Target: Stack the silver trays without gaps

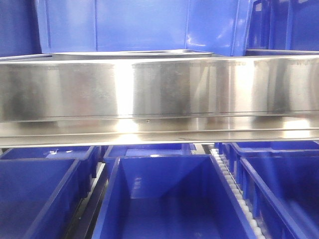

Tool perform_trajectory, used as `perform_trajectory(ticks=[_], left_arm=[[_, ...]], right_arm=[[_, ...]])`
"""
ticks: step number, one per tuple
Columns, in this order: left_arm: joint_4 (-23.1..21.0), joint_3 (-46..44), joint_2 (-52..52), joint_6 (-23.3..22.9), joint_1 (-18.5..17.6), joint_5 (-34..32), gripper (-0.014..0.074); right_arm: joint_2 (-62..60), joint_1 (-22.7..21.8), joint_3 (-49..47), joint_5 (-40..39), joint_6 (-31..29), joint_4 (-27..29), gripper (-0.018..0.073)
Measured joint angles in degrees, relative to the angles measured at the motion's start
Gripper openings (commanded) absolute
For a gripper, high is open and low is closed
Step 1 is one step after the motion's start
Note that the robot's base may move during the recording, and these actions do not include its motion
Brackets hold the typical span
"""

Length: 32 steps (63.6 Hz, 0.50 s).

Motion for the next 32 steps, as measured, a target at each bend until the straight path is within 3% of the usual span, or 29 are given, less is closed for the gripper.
perform_trajectory(ticks=[19,32], left_arm=[[0.0,0.0,0.0,0.0,0.0,0.0,0.0004],[0.0,0.0,0.0,0.0,0.0,0.0,0.0004]], right_arm=[[-16.8,-15.2,15.5,0.2,0.0,0.0,-0.0079],[-26.4,-18.2,25.0,0.2,0.0,0.1,-0.0079]])
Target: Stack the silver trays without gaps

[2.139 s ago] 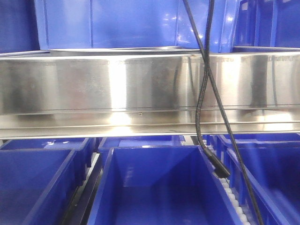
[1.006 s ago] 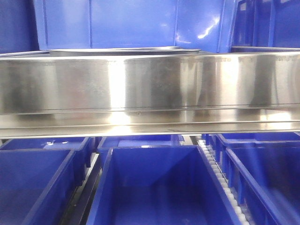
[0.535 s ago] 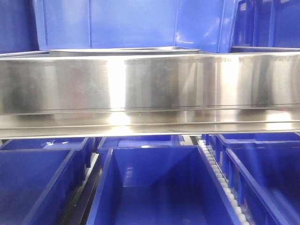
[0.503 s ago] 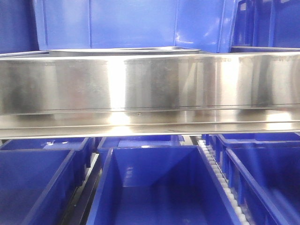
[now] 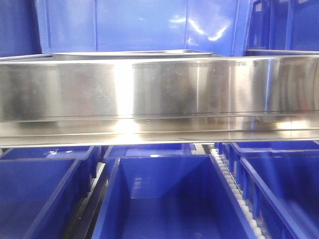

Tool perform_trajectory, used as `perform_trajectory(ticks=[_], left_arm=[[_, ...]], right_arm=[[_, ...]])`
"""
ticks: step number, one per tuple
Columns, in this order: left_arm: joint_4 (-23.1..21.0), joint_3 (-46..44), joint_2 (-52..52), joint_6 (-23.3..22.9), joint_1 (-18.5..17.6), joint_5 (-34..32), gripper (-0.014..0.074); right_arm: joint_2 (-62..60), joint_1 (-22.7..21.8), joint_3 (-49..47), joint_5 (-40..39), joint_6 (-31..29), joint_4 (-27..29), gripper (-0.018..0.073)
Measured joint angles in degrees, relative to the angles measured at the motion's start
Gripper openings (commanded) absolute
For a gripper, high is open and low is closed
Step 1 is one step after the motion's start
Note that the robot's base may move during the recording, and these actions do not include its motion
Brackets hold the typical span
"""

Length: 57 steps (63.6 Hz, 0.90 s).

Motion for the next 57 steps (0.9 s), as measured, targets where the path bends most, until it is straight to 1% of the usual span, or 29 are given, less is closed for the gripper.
perform_trajectory(ticks=[7,21,50,54,57], left_arm=[[0.0,0.0,0.0,0.0,0.0,-0.1,0.0004],[0.0,0.0,0.0,0.0,0.0,-0.1,0.0004],[0.0,0.0,0.0,0.0,0.0,-0.1,0.0004],[0.0,0.0,0.0,0.0,0.0,-0.1,0.0004],[0.0,0.0,0.0,0.0,0.0,-0.1,0.0004]], right_arm=[[-2.6,-0.2,1.1,1.3,0.0,1.0,-0.0079],[-2.8,-0.2,1.2,1.9,-0.1,1.2,-0.0079],[-3.0,-0.1,1.3,-1.3,-0.1,1.7,-0.0079],[-3.0,-0.1,1.3,-1.8,-0.4,2.9,-0.0079],[-3.0,-0.1,1.3,-1.8,-2.6,6.6,-0.0079]])
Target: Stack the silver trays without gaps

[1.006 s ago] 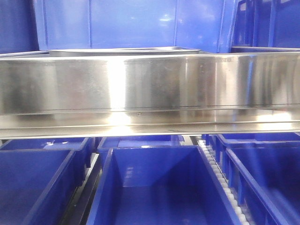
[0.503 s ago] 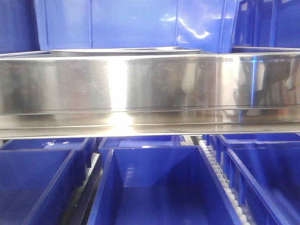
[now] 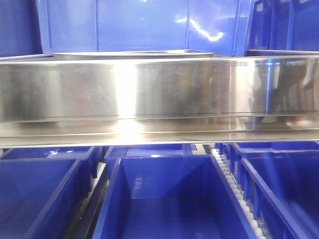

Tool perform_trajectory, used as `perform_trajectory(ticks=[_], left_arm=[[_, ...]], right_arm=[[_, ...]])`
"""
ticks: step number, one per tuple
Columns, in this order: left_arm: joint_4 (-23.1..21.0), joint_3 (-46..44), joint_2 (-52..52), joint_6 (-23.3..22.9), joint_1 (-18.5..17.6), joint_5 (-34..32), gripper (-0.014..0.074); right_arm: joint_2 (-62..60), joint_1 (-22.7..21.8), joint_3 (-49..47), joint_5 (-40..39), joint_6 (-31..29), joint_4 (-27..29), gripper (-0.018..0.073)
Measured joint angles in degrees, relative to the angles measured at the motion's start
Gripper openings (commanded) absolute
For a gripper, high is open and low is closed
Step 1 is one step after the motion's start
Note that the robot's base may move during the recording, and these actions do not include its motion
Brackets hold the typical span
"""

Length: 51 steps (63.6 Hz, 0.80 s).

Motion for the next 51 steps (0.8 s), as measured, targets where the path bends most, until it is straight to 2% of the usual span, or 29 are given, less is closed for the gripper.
perform_trajectory(ticks=[3,4,8,9,14,18,25,51], left_arm=[[0.0,0.0,0.0,0.0,0.0,0.0,0.0004],[0.0,0.0,0.0,0.0,0.0,0.0,0.0004],[0.0,0.0,0.0,0.0,0.0,0.0,0.0004],[0.0,0.0,0.0,0.0,0.0,0.0,0.0004],[0.0,0.0,0.0,0.0,0.0,0.0,0.0004],[0.0,0.0,0.0,0.0,0.0,0.0,0.0004],[0.0,0.0,0.0,0.0,0.0,0.0,0.0004],[0.0,0.0,0.0,0.0,0.0,0.0,0.0004]], right_arm=[[0.0,0.0,0.0,0.0,-4.6,5.7,-0.0079],[0.0,0.0,0.0,0.0,-8.1,9.7,-0.0079],[0.0,0.0,0.0,0.0,-17.2,18.7,-0.0079],[0.0,0.0,0.0,0.0,-20.9,22.1,-0.0079],[0.0,0.0,0.0,0.0,-28.1,27.8,-0.0079],[0.0,0.0,0.0,0.0,-30.9,29.5,-0.0079],[0.0,0.0,0.0,0.0,-32.4,30.4,-0.0079],[0.0,0.0,0.0,-1.6,-32.9,30.8,-0.0079]])
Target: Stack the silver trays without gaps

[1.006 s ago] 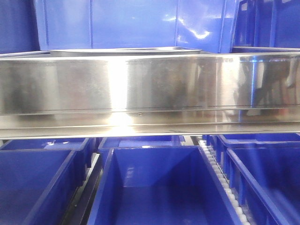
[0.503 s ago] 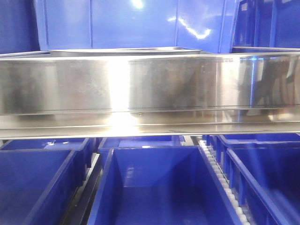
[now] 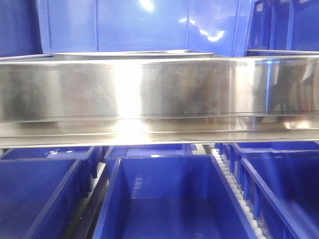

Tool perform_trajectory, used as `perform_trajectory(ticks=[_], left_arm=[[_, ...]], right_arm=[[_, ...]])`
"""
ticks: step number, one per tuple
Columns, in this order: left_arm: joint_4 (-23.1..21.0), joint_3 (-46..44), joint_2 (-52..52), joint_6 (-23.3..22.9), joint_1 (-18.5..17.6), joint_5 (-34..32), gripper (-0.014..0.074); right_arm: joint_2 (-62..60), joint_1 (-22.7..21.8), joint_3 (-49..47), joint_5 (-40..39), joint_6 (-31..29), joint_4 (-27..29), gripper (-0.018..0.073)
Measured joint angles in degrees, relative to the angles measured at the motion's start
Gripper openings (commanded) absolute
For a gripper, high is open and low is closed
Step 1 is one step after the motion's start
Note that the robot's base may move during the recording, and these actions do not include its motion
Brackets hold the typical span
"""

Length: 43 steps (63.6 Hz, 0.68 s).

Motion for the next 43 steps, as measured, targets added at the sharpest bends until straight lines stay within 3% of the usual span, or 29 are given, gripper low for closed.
perform_trajectory(ticks=[43], left_arm=[[0.0,0.0,0.0,0.0,0.0,0.0,0.0004]], right_arm=[[0.0,0.0,0.0,0.0,0.0,0.0,-0.0079]])
